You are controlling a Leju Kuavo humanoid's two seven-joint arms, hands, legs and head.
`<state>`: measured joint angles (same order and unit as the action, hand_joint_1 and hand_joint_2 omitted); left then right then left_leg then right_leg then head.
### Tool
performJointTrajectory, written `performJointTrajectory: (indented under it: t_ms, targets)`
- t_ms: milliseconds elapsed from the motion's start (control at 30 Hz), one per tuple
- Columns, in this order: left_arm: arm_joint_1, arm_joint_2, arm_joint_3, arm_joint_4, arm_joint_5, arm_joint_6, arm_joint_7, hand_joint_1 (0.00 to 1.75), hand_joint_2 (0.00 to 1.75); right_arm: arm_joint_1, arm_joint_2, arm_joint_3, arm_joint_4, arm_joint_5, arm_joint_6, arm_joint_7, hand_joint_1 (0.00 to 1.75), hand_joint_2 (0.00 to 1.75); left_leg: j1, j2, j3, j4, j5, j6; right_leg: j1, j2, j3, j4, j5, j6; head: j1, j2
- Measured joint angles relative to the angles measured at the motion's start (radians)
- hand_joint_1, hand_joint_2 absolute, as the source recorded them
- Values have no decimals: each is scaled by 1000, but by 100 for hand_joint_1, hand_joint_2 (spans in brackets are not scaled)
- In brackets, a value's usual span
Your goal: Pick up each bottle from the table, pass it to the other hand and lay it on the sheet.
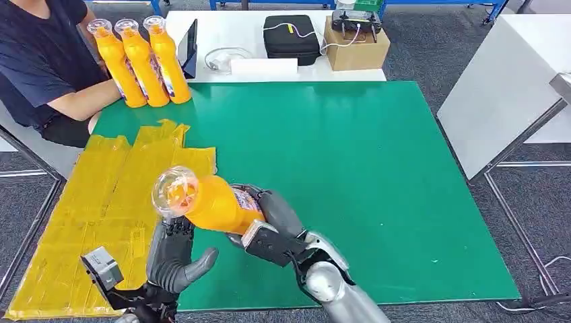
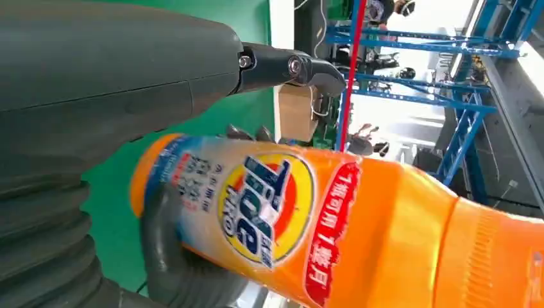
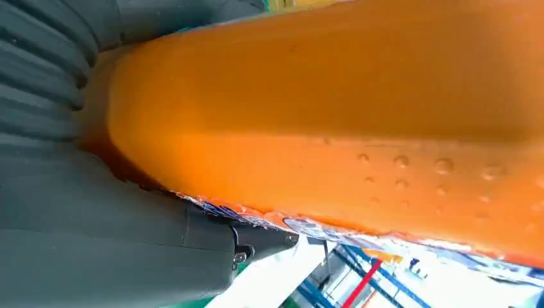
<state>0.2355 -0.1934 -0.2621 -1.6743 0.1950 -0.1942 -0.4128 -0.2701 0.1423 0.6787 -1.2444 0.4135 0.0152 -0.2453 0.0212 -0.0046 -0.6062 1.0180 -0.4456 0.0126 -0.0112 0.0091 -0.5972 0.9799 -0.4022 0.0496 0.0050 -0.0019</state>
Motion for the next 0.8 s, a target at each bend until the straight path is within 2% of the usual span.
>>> performJointTrajectory:
  t_ms: [567,600,800]
  targets:
    - [4,13,-14,5,50,-16,-2,0,175,-28,76,141,206,0,30,-50,175,175,0,1,-1,0,0,0,0,0,-1,0,0,0,0,0]
    - [4,15,-14,6,48,-14,-5,173,175,-31,77,150,210,7,32,-54,175,175,0,1,-1,0,0,0,0,0,-1,0,0,0,0,0]
    - [12,25,-5,12,22,-2,-39,175,175,-57,74,201,223,23,37,-61,175,175,0,1,-1,0,0,0,0,0,-2,0,0,0,0,0]
